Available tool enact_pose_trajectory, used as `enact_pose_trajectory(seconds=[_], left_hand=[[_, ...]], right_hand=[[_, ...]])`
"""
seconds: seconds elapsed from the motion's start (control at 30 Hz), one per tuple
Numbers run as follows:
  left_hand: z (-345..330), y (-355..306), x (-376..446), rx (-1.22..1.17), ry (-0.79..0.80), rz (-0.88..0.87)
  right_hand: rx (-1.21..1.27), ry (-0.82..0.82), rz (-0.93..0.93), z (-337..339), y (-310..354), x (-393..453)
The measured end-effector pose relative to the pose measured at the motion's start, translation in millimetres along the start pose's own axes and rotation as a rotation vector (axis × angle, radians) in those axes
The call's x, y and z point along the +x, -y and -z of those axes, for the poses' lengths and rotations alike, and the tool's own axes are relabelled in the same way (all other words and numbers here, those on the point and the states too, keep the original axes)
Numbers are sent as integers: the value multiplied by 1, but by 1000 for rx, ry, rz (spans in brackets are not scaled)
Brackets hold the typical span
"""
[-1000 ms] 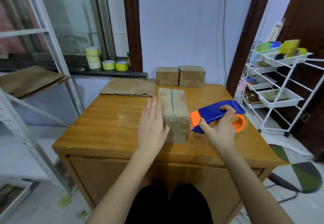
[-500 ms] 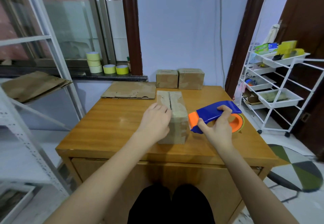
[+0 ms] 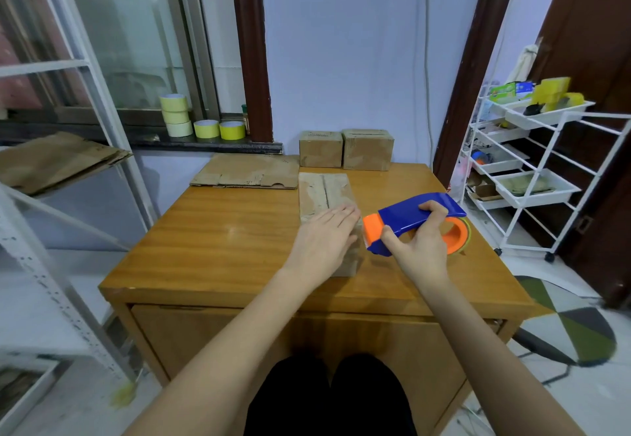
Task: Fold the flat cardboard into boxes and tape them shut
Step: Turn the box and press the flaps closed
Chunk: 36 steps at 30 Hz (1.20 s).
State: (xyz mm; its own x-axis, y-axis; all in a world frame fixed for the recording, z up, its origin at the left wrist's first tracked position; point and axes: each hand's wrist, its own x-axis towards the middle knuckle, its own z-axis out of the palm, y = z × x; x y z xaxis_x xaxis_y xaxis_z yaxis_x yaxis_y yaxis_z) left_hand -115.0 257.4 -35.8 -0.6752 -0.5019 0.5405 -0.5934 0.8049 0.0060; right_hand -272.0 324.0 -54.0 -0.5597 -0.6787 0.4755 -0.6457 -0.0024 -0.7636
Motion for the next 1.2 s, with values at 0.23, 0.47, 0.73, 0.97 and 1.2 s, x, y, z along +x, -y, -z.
enact_pose_trajectory(seconds=[0.23,0.47,0.73,0.97,1.2], left_hand=[[-4,-2,1,-12,-77,9],[-8,1,0,-6,-90,38],[1,4,2,-43,-57,53],[7,3,3,-59,-7,71],[10,1,2,-43,20,62]], right_hand=[[-207,92,90,8,15,21],[-619,352,274,-10,16,22],[-450,287,168,8,1,44],[-576,185,219,10,-18,57],[-769,68,637,-3,-23,70]])
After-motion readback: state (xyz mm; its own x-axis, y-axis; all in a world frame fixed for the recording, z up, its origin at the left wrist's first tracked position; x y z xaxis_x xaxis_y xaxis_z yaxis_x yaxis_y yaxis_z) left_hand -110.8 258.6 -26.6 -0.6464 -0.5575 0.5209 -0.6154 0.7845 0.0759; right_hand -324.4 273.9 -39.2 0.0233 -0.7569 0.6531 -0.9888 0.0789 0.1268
